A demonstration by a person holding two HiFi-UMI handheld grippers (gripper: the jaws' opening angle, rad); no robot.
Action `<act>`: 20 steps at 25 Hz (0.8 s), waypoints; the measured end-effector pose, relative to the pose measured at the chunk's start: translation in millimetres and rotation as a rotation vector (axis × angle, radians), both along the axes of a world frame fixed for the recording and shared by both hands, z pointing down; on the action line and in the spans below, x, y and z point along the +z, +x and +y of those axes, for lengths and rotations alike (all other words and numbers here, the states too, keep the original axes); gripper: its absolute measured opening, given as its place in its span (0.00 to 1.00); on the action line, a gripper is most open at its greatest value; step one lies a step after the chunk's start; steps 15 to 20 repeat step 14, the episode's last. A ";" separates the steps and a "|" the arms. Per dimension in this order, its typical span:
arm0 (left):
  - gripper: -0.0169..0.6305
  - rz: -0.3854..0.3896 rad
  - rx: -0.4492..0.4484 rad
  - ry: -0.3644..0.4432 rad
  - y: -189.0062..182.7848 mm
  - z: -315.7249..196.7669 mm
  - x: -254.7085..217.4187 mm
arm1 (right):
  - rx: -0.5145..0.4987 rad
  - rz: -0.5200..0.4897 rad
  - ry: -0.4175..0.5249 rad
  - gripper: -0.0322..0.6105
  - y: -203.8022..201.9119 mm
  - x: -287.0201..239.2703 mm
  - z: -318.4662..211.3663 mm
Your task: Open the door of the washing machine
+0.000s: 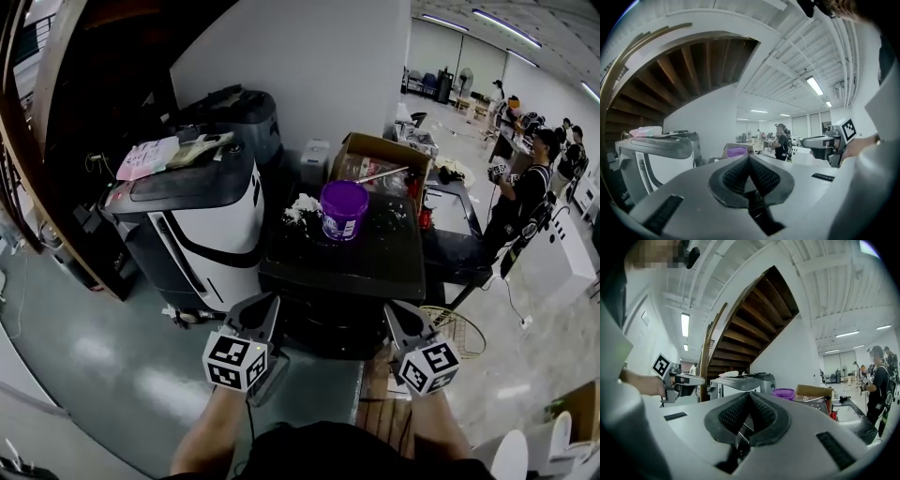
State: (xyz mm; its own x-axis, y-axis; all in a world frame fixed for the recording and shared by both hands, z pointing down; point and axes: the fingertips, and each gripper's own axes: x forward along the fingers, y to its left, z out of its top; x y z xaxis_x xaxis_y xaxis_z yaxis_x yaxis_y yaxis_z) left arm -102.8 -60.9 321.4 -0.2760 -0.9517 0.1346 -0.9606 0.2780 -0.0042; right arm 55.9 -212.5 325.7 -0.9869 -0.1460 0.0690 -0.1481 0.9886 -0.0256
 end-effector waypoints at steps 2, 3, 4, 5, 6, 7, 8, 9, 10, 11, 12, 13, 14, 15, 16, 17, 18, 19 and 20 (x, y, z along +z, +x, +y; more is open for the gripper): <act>0.05 0.006 0.014 -0.012 1.3 -4.7 4.8 | -0.009 -0.005 -0.003 0.07 -0.7 -0.9 -1.0; 0.05 0.006 0.020 -0.022 2.0 -7.5 7.6 | -0.012 -0.006 0.000 0.07 -0.4 -1.1 -1.6; 0.05 0.005 0.022 -0.030 2.2 -10.3 9.7 | -0.013 -0.006 0.000 0.07 0.2 -1.3 -2.6; 0.05 0.007 0.020 -0.035 2.0 -12.9 10.9 | -0.013 -0.007 -0.003 0.07 1.1 -1.3 -3.8; 0.05 0.010 0.017 -0.038 1.9 -15.1 11.3 | -0.014 -0.006 -0.007 0.07 2.6 -0.9 -4.8; 0.05 0.013 0.013 -0.039 1.9 -16.9 11.5 | -0.013 -0.004 -0.011 0.07 4.7 0.1 -5.8; 0.05 0.016 0.009 -0.038 2.1 -18.8 11.7 | -0.011 -0.003 -0.017 0.07 7.2 1.9 -7.3; 0.05 0.020 0.003 -0.035 2.0 -20.7 12.3 | -0.007 -0.004 -0.024 0.07 9.8 4.2 -9.7; 0.05 0.027 -0.005 -0.030 1.5 -22.6 13.4 | -0.002 -0.006 -0.034 0.07 12.3 6.7 -12.6; 0.05 0.036 -0.014 -0.026 0.8 -24.6 15.1 | 0.002 -0.007 -0.045 0.07 14.4 9.0 -15.6; 0.05 0.046 -0.024 -0.021 0.2 -26.4 16.8 | 0.004 -0.008 -0.054 0.07 16.3 11.1 -18.2; 0.05 0.056 -0.033 -0.017 -0.3 -28.2 18.5 | 0.005 -0.007 -0.061 0.07 17.9 13.0 -20.4; 0.05 0.067 -0.042 -0.013 -0.7 -29.9 20.1 | 0.006 -0.006 -0.068 0.07 19.4 14.9 -22.4; 0.05 0.067 -0.042 -0.013 -0.7 -29.9 20.1 | 0.006 -0.006 -0.068 0.07 19.4 14.9 -22.4; 0.05 0.067 -0.042 -0.013 -0.7 -29.9 20.1 | 0.006 -0.006 -0.068 0.07 19.4 14.9 -22.4; 0.05 0.067 -0.042 -0.013 -0.7 -29.9 20.1 | 0.006 -0.006 -0.068 0.07 19.4 14.9 -22.4; 0.05 0.067 -0.042 -0.013 -0.7 -29.9 20.1 | 0.006 -0.006 -0.068 0.07 19.4 14.9 -22.4; 0.05 0.067 -0.042 -0.013 -0.7 -29.9 20.1 | 0.006 -0.006 -0.068 0.07 19.4 14.9 -22.4; 0.05 0.067 -0.042 -0.013 -0.7 -29.9 20.1 | 0.006 -0.006 -0.068 0.07 19.4 14.9 -22.4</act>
